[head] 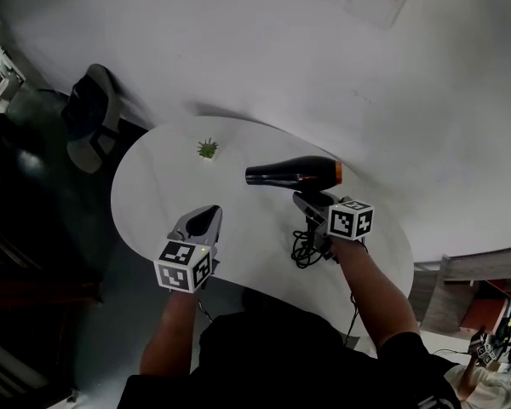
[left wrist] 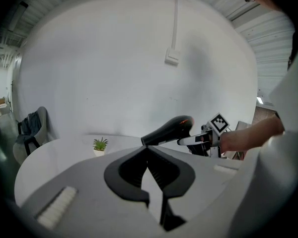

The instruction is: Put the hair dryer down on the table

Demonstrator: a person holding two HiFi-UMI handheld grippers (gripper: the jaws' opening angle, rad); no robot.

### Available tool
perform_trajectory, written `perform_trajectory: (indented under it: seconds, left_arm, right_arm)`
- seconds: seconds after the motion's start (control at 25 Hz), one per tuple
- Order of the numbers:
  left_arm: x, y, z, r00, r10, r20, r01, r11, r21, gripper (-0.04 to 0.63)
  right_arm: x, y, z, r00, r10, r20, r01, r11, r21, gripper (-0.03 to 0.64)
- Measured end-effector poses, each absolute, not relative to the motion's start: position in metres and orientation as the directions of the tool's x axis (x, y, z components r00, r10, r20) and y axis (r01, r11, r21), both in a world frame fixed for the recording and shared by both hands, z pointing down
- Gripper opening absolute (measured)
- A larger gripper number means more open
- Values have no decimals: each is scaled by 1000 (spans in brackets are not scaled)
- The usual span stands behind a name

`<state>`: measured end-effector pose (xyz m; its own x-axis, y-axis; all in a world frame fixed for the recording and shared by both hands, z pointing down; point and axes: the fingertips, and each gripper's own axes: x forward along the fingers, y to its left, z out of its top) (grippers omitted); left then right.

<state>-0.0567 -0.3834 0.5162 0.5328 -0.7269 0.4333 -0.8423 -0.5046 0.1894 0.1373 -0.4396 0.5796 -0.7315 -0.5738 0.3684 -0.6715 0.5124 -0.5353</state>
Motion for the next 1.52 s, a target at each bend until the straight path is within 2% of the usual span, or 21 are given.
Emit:
perform_trajectory:
  seconds: [0.72,1.0,1.32,1.52]
  left_arm:
    - [-74,-363,530,487,-729,481,-870,-454,193,11]
    - [-80,-360,535,473,-732,491,-878,-437,195,11]
    - [-72,-356,542,478,-720,503,-876,-438,204,11]
    - [-68,-356,544,482,-715,506,-873,-441,208,11]
  right_arm:
    - [129,-467,667,-614,-451,648,-780,473,-410,163]
    - [122,-473,674,-615,-443,652,-779,467,-418,163]
    - [138,-479,693,-598,-451,663,-802,339,-492,163]
    - [143,-478,695,-584,-455,672,-811,338,-477,163]
